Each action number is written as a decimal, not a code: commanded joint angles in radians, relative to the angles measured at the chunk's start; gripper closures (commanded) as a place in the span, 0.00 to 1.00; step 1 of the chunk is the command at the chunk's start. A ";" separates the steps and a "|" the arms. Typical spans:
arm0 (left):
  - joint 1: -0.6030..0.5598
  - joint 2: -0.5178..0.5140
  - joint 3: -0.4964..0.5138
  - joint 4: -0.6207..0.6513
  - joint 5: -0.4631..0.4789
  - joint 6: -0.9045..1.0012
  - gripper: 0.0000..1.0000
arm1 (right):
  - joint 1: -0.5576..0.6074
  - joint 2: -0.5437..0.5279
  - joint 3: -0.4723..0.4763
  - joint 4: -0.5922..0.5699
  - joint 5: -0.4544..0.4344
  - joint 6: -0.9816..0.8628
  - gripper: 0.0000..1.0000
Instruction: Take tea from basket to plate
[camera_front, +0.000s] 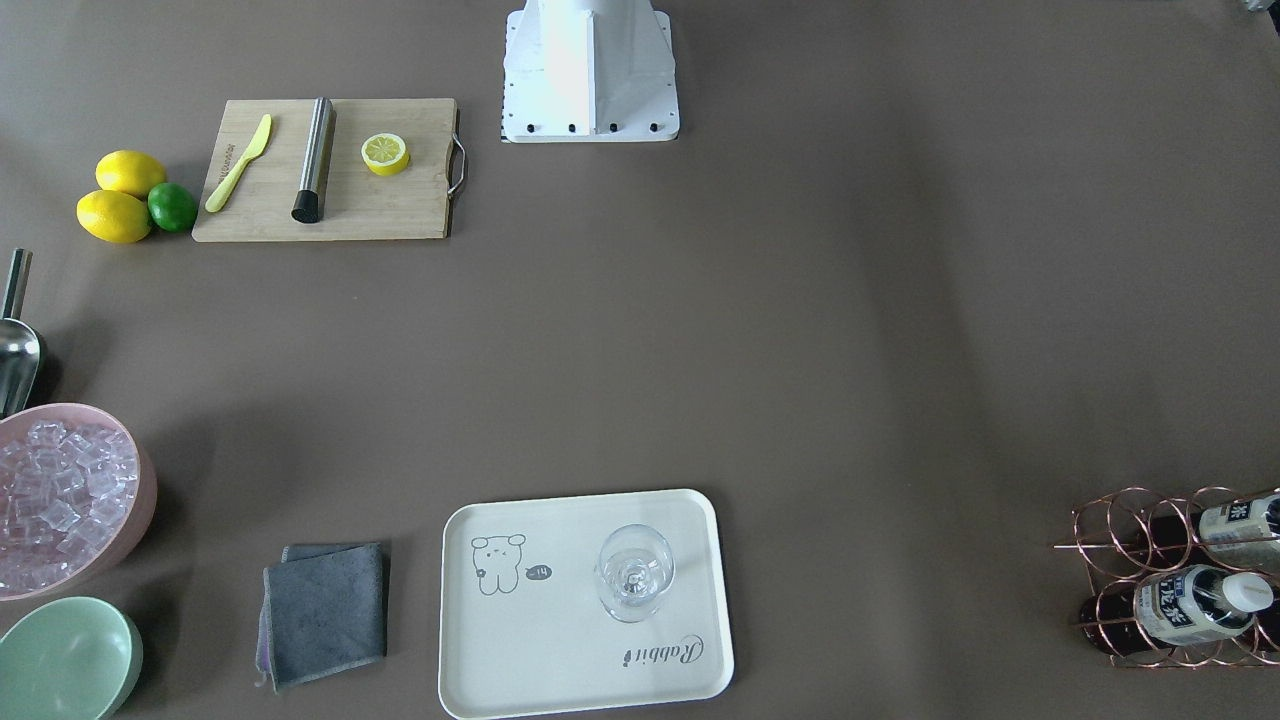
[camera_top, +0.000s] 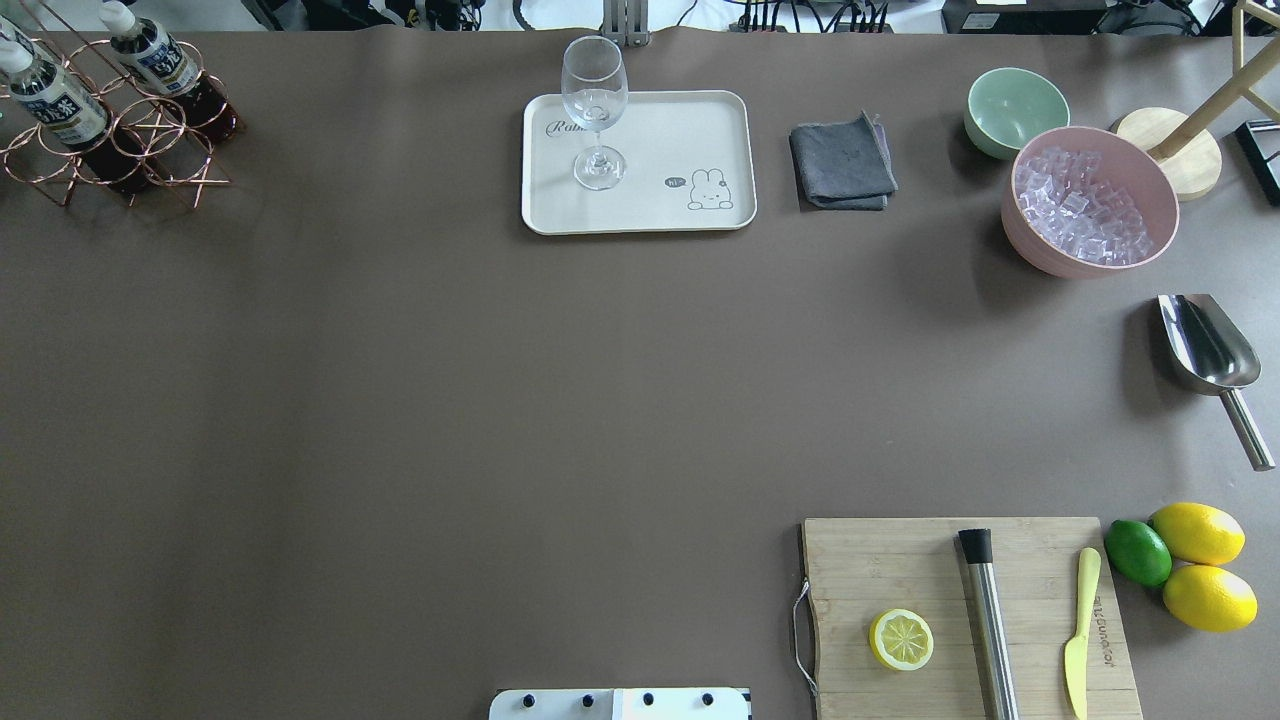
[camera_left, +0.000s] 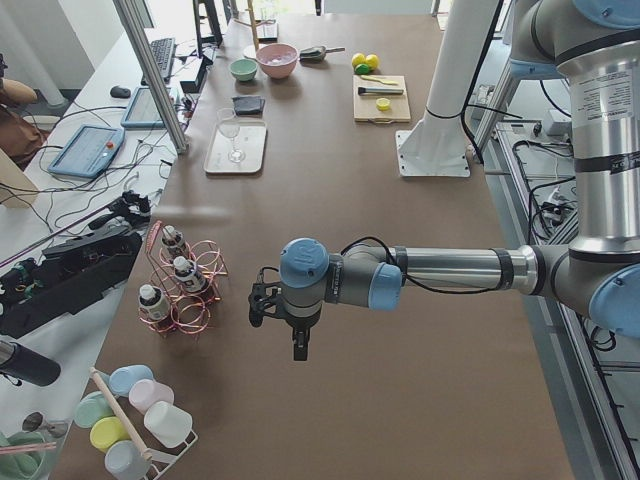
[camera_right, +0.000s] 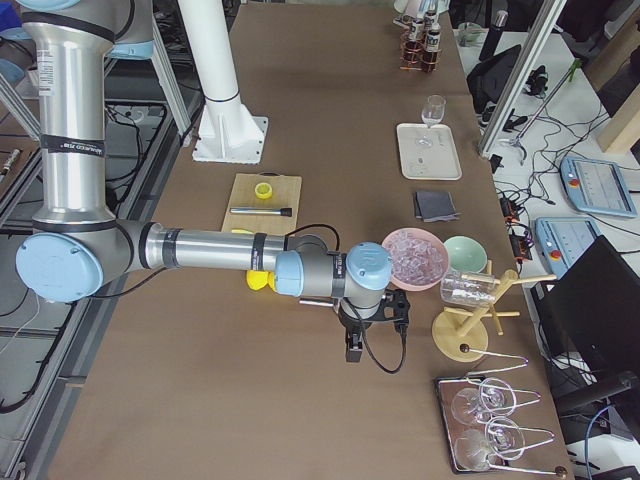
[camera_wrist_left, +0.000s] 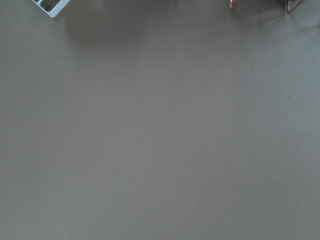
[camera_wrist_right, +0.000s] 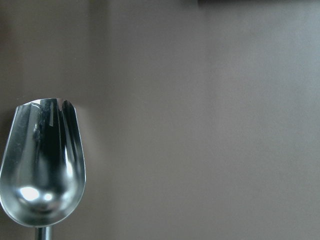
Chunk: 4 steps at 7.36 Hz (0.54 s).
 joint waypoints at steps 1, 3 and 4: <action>0.000 0.000 -0.002 0.000 -0.002 0.000 0.02 | 0.000 0.000 0.009 -0.001 -0.002 0.004 0.00; 0.000 -0.002 -0.002 0.000 0.000 0.000 0.02 | 0.000 -0.001 0.009 0.001 0.001 0.003 0.00; 0.000 -0.004 0.000 0.000 0.000 0.000 0.02 | 0.000 0.000 0.012 0.001 0.001 0.001 0.00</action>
